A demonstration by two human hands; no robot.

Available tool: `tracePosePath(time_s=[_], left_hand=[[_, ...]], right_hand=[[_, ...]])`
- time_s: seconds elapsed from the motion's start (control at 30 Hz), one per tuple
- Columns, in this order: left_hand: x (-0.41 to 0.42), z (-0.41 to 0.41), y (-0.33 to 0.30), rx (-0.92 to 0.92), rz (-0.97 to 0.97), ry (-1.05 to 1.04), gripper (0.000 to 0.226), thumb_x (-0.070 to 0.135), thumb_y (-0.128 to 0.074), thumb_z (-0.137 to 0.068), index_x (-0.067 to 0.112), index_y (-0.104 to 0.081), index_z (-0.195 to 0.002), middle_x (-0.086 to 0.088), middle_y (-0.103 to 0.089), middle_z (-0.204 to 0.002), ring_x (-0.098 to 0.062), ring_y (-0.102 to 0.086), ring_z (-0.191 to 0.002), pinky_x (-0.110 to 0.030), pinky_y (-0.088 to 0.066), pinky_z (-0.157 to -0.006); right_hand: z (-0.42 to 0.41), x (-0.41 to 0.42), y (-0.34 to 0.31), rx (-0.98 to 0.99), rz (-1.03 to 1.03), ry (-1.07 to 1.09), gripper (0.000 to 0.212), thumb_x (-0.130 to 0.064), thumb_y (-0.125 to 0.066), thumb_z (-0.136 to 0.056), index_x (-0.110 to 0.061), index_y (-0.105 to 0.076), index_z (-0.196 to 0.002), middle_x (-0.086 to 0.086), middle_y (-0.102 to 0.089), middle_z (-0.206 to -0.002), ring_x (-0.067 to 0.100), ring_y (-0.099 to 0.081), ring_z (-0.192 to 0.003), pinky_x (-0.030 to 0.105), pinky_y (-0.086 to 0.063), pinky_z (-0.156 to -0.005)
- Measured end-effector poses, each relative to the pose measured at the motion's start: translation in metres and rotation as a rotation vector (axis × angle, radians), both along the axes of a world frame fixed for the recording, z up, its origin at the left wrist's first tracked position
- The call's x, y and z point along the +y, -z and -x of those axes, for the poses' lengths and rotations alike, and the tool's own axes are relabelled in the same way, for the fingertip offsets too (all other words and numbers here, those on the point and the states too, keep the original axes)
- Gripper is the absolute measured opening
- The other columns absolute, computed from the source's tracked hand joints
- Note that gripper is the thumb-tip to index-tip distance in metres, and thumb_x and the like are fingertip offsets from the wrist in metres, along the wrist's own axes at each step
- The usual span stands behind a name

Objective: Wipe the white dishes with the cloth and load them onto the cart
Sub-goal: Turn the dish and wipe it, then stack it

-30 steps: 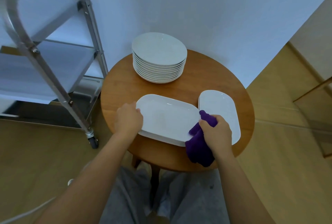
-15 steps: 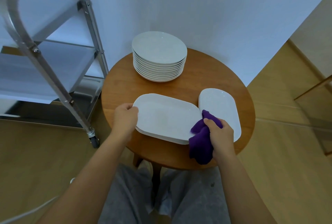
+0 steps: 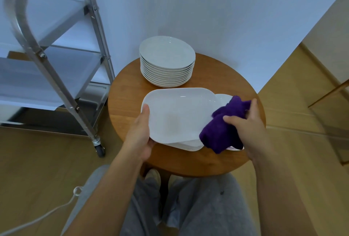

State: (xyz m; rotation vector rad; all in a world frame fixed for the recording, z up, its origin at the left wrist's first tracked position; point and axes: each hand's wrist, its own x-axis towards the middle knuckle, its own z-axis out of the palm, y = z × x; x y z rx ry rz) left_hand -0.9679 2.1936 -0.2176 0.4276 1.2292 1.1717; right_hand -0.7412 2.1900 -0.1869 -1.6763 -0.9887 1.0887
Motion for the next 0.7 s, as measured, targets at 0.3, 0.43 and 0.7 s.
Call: tracePosePath(time_s=[0.3, 0.43, 0.7], left_hand=[[-0.031, -0.026, -0.004, 0.067, 0.02, 0.0, 0.023, 0.056, -0.037, -0.092, 0.038, -0.047, -0.102, 0.003, -0.062, -0.104, -0.023, -0.062, -0.096, -0.042, -0.056, -0.083], [-0.042, -0.034, -0.005, 0.008, -0.033, 0.049, 0.028, 0.05, -0.037, -0.095, 0.03, -0.055, -0.101, -0.001, -0.07, -0.092, -0.021, -0.067, -0.087, -0.032, -0.058, -0.066], [-0.053, -0.034, 0.012, -0.273, -0.249, -0.228, 0.032, 0.025, -0.022, -0.103, 0.016, -0.052, -0.106, 0.013, -0.068, -0.062, 0.0, -0.066, -0.066, -0.009, -0.048, -0.05]], right_hand=[[0.045, 0.0, -0.003, -0.761, -0.098, -0.198, 0.059, -0.03, -0.048, -0.097, -0.024, -0.021, -0.148, 0.002, -0.046, -0.141, 0.022, -0.049, -0.119, 0.025, -0.04, -0.087], [0.096, -0.016, -0.002, -0.735, -0.293, -0.347, 0.059, -0.036, -0.049, -0.093, -0.026, -0.026, -0.147, -0.004, -0.039, -0.147, 0.018, -0.041, -0.131, 0.03, -0.033, -0.102], [0.148, -0.043, -0.014, -0.877, -0.556, -0.561, 0.049, -0.037, -0.041, -0.098, -0.014, -0.04, -0.141, 0.002, -0.04, -0.147, 0.015, -0.037, -0.134, 0.025, -0.029, -0.106]])
